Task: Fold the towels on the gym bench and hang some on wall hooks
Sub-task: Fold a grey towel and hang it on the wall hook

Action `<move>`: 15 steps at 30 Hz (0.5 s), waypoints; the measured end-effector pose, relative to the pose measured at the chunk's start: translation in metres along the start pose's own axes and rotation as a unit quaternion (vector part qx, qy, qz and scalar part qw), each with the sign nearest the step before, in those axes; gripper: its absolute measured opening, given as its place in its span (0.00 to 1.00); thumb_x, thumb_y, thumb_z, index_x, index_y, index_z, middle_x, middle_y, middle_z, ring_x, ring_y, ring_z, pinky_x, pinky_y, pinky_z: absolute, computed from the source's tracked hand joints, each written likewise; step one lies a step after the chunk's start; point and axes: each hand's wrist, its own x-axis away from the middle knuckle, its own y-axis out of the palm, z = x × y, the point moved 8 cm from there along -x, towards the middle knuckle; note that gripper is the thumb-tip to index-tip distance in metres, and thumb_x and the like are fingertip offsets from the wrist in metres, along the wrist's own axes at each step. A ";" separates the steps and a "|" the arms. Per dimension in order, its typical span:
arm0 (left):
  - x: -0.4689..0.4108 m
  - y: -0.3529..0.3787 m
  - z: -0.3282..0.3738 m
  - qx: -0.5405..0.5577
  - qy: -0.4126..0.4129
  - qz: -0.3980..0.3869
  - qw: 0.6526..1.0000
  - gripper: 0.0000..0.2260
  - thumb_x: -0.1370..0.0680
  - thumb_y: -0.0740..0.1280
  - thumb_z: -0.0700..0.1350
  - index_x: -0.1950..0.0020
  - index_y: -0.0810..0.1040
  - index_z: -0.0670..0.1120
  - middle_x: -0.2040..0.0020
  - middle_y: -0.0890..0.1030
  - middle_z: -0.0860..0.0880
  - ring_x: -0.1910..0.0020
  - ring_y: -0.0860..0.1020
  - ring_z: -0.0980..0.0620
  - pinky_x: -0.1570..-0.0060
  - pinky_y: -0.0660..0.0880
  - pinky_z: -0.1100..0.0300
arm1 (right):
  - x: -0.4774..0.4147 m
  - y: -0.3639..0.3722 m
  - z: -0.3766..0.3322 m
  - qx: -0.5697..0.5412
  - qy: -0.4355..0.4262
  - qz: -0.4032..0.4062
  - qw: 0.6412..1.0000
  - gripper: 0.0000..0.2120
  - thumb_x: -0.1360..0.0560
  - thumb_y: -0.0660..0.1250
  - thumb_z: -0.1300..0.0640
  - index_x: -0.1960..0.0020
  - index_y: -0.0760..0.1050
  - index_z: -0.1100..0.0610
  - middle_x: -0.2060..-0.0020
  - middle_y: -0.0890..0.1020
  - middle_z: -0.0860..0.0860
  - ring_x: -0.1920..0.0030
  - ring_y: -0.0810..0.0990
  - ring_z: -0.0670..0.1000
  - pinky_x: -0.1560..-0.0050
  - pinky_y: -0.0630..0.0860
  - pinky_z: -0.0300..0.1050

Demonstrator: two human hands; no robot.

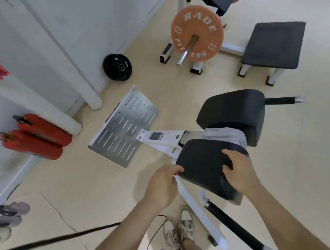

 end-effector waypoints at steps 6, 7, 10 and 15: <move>-0.013 0.070 0.019 0.044 0.023 -0.044 0.998 0.17 0.19 0.55 0.40 0.32 0.73 0.47 0.36 0.76 0.51 0.37 0.73 0.55 0.38 0.67 0.66 | 0.006 0.024 0.061 -0.070 0.046 -0.038 0.996 0.29 0.23 0.63 0.59 0.24 0.57 0.56 0.27 0.61 0.56 0.28 0.63 0.57 0.30 0.62 0.50; -0.014 0.076 0.022 0.049 0.019 -0.038 0.998 0.17 0.20 0.55 0.39 0.33 0.73 0.47 0.36 0.76 0.50 0.37 0.73 0.54 0.37 0.67 0.64 | 0.004 0.020 0.062 -0.063 0.041 -0.035 0.997 0.28 0.23 0.63 0.58 0.25 0.59 0.56 0.28 0.62 0.56 0.29 0.64 0.57 0.31 0.64 0.50; -0.020 0.089 0.033 0.049 0.018 -0.005 0.999 0.17 0.21 0.56 0.39 0.34 0.74 0.47 0.37 0.76 0.50 0.37 0.72 0.52 0.37 0.69 0.60 | -0.013 0.005 0.066 -0.039 0.041 -0.017 0.998 0.22 0.22 0.61 0.56 0.28 0.65 0.54 0.35 0.69 0.59 0.37 0.72 0.59 0.38 0.68 0.48; -0.070 0.108 0.086 0.010 0.060 0.053 0.997 0.15 0.21 0.57 0.41 0.36 0.75 0.48 0.38 0.76 0.51 0.38 0.71 0.53 0.40 0.65 0.65 | -0.060 -0.021 0.064 -0.013 -0.041 -0.018 0.999 0.20 0.21 0.59 0.60 0.29 0.66 0.56 0.33 0.70 0.57 0.36 0.72 0.58 0.37 0.69 0.50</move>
